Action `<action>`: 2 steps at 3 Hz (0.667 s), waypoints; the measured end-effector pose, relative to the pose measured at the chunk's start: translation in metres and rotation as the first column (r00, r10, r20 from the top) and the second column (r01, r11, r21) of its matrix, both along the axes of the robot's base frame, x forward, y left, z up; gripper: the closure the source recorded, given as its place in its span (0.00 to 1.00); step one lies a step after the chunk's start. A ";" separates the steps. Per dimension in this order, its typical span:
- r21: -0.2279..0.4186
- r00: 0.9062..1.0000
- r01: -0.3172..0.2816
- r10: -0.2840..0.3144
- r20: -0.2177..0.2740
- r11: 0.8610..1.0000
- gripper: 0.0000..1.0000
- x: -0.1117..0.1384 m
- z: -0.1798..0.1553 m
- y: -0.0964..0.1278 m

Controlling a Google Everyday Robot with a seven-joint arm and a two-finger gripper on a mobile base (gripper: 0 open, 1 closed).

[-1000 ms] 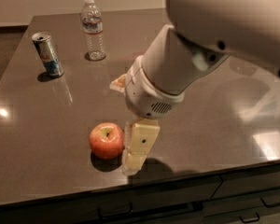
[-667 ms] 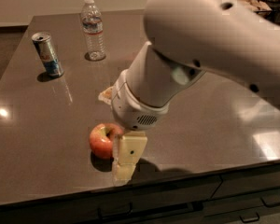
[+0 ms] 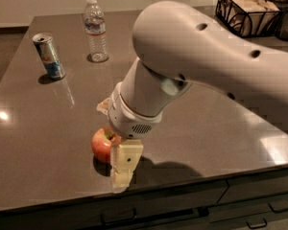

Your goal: Move apple near redbull can

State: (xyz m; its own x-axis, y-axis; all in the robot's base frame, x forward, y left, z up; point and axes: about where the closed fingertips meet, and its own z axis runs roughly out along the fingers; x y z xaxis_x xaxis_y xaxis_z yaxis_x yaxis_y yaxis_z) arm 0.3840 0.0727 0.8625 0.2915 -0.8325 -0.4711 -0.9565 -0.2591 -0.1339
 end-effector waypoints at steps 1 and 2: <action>-0.002 1.000 0.009 -0.009 -0.010 1.000 0.18 0.009 -0.007 -0.001; 0.005 0.999 0.019 -0.019 -0.026 1.000 0.41 0.017 -0.008 -0.004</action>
Offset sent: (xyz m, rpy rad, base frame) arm 0.0293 -0.0097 -0.0101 0.0186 0.0543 -0.0369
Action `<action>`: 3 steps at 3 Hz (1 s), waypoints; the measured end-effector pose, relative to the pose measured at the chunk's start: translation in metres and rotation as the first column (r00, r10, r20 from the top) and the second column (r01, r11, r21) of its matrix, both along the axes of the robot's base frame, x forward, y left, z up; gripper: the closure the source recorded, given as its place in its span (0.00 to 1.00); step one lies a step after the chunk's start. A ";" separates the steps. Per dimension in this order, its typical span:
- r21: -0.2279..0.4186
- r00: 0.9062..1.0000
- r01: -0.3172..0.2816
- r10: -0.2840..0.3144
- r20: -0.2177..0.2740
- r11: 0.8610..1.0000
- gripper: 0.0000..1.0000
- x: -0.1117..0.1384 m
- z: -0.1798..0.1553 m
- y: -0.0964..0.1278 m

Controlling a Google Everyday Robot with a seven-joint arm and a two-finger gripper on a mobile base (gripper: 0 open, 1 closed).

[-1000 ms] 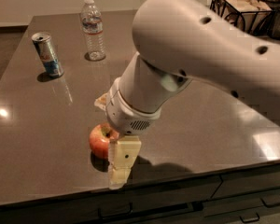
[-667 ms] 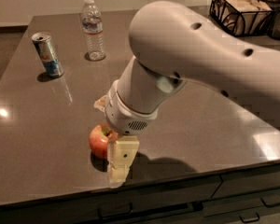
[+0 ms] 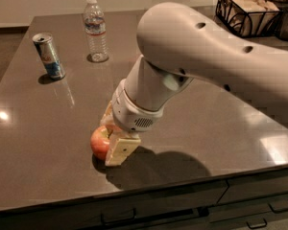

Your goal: Move apple near redbull can

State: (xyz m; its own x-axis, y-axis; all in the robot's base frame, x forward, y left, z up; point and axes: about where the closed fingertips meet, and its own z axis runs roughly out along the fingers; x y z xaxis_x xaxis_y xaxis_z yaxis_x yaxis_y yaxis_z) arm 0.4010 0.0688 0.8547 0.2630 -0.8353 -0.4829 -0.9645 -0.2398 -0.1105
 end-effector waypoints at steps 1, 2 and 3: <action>0.011 1.000 0.017 -0.017 -0.015 1.000 0.64 0.006 0.009 -0.002; 0.005 0.996 0.072 -0.071 -0.047 0.997 0.88 0.025 0.029 0.000; 0.006 0.983 0.179 -0.178 -0.052 0.984 1.00 0.056 0.055 0.017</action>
Offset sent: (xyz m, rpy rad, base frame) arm 0.0585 0.0064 0.0656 0.0112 0.1172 -0.2034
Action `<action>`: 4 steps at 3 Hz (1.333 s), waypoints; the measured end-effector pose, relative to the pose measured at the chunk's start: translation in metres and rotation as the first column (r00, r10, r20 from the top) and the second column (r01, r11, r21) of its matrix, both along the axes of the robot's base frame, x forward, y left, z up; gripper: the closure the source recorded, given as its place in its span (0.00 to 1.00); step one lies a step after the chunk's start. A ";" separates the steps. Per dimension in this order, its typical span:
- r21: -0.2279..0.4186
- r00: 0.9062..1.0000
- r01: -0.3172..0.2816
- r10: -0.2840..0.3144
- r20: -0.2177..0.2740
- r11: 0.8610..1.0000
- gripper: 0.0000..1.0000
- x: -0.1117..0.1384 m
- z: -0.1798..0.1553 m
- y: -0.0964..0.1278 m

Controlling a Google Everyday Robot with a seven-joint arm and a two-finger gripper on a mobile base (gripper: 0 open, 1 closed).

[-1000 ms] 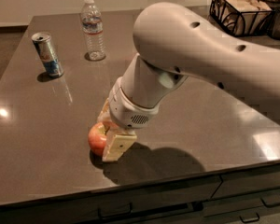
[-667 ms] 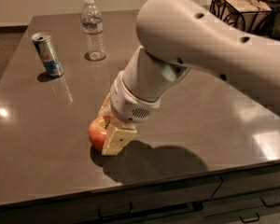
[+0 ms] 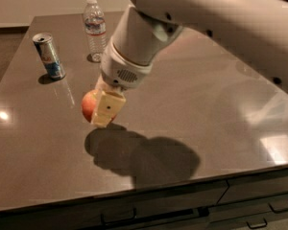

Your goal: Move apple near redbull can

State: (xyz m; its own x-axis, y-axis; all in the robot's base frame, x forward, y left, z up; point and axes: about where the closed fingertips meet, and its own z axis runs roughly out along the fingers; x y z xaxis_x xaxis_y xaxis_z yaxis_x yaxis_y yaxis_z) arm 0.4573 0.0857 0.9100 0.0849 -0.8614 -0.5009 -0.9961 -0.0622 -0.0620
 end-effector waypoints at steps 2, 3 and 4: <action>0.007 0.972 0.235 -0.235 -0.011 0.972 1.00 0.058 0.019 0.045; 0.000 0.943 0.331 -0.331 -0.009 0.944 1.00 0.074 0.019 0.064; 0.013 0.916 0.400 -0.400 0.017 0.917 1.00 0.082 0.016 0.083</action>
Offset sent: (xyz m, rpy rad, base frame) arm 0.0939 0.0742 0.0233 0.0093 0.0202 -0.3989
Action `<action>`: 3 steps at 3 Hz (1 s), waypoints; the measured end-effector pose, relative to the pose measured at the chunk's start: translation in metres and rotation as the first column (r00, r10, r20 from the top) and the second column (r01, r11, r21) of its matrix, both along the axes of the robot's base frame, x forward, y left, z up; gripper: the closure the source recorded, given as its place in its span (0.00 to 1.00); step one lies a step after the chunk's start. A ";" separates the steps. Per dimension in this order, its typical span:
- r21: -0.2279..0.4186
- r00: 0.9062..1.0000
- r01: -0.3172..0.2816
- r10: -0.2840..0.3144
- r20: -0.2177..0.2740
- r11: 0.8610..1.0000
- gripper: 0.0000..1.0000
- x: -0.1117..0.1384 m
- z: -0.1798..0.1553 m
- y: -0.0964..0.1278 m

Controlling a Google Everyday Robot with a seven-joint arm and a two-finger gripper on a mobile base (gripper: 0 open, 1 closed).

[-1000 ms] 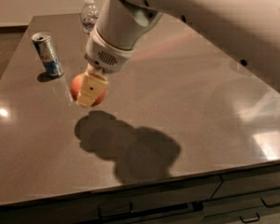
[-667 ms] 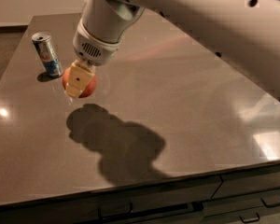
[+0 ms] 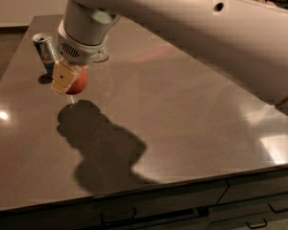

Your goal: Move apple near redbull can

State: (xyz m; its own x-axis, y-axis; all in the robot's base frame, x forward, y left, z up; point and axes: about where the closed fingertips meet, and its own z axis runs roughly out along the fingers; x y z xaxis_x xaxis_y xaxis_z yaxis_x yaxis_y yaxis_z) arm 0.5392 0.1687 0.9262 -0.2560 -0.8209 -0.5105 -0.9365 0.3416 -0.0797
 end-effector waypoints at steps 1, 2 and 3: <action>0.019 0.998 0.053 -0.053 0.040 0.998 1.00 0.017 -0.009 0.022; 0.030 0.995 0.079 -0.081 0.060 0.996 1.00 0.031 -0.020 0.037; 0.030 0.993 0.083 -0.085 0.076 0.996 1.00 0.039 -0.031 0.051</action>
Offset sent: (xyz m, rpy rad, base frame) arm 0.0498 0.0545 -0.0335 0.0393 -0.0823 -0.1165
